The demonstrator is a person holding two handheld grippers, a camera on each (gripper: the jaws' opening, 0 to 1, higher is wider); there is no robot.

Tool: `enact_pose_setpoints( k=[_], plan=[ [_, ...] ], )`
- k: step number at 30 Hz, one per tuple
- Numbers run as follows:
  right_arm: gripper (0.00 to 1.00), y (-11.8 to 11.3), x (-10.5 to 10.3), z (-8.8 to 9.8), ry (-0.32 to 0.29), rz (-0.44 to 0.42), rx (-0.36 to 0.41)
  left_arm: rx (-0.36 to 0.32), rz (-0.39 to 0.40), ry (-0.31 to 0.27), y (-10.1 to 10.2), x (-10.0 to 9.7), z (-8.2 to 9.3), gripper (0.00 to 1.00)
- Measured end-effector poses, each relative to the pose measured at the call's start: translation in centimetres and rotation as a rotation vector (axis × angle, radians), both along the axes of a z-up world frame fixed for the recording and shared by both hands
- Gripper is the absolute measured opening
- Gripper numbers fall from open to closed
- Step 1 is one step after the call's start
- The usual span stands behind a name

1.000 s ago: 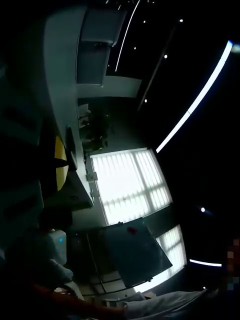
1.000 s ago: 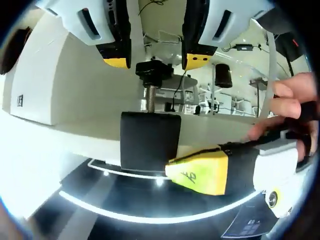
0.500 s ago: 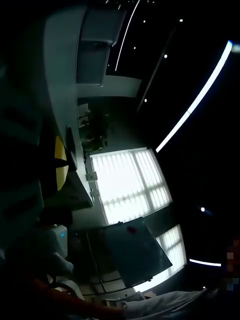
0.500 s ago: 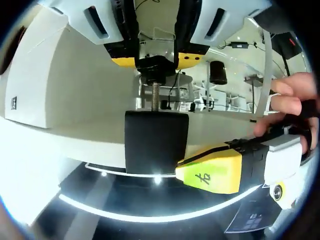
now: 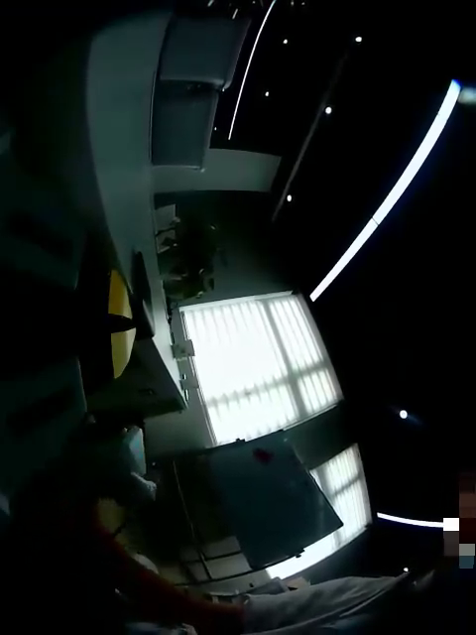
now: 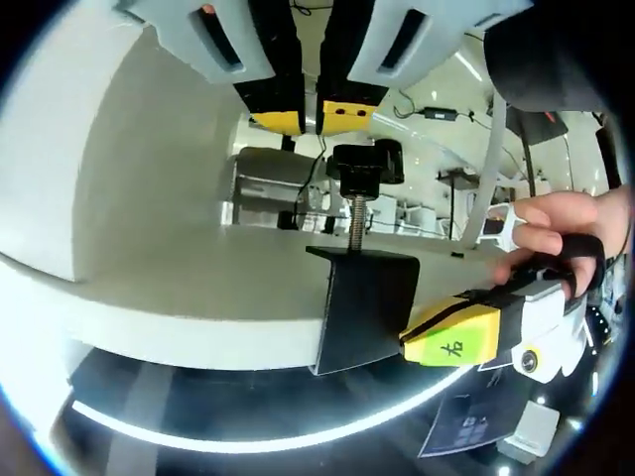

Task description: Clamp the fixed fixture on the desktop, loosen the retaining clip, secure it to the edge of the desk, and tighten the retaining clip.

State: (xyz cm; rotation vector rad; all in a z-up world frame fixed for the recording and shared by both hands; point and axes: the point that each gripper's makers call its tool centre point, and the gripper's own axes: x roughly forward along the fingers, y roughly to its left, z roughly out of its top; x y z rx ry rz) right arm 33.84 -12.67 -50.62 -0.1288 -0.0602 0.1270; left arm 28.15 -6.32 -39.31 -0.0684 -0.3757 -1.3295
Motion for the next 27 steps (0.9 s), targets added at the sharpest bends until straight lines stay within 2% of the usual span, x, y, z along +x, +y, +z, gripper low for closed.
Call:
enact_pose_setpoints(
  k=[3, 7, 10, 12, 14, 16, 17, 21, 27],
  plan=[
    [0.22, 0.3, -0.3, -0.3, 0.006, -0.003, 0.012, -0.002, 0.002, 0.002, -0.1, 0.1, 0.0, 0.01],
    [0.26, 2.1, -1.1, -0.8, 0.021, 0.012, 0.029, -0.002, 0.004, 0.003, -0.1, 0.1, 0.0, 0.01],
    [0.29, 3.6, -2.1, -0.4, 0.007, 0.001, 0.060, -0.001, 0.004, 0.003, -0.2, 0.1, 0.0, 0.01],
    [0.30, 3.7, -2.5, 0.2, -0.023, -0.057, 0.037, -0.001, 0.005, 0.004, -0.2, 0.1, 0.0, 0.01],
    [0.32, 3.9, -2.5, 0.7, -0.034, -0.083, 0.049, -0.001, 0.007, 0.003, -0.2, 0.1, 0.1, 0.01],
    [0.32, 2.0, -2.8, 1.6, -0.061, -0.225, 0.059, 0.000, 0.009, 0.003, -0.2, 0.1, 0.1, 0.01],
    [0.32, 2.1, -2.6, 2.0, -0.082, -0.224, 0.042, 0.000, 0.008, 0.003, -0.2, 0.1, 0.1, 0.01],
    [0.32, 2.5, -1.8, 2.6, -0.086, -0.213, 0.052, -0.001, 0.007, 0.002, -0.3, 0.1, 0.1, 0.01],
    [0.30, 2.6, -0.3, 2.3, -0.064, -0.214, 0.055, 0.001, 0.009, -0.001, -0.2, 0.1, 0.1, 0.01]
  ],
)
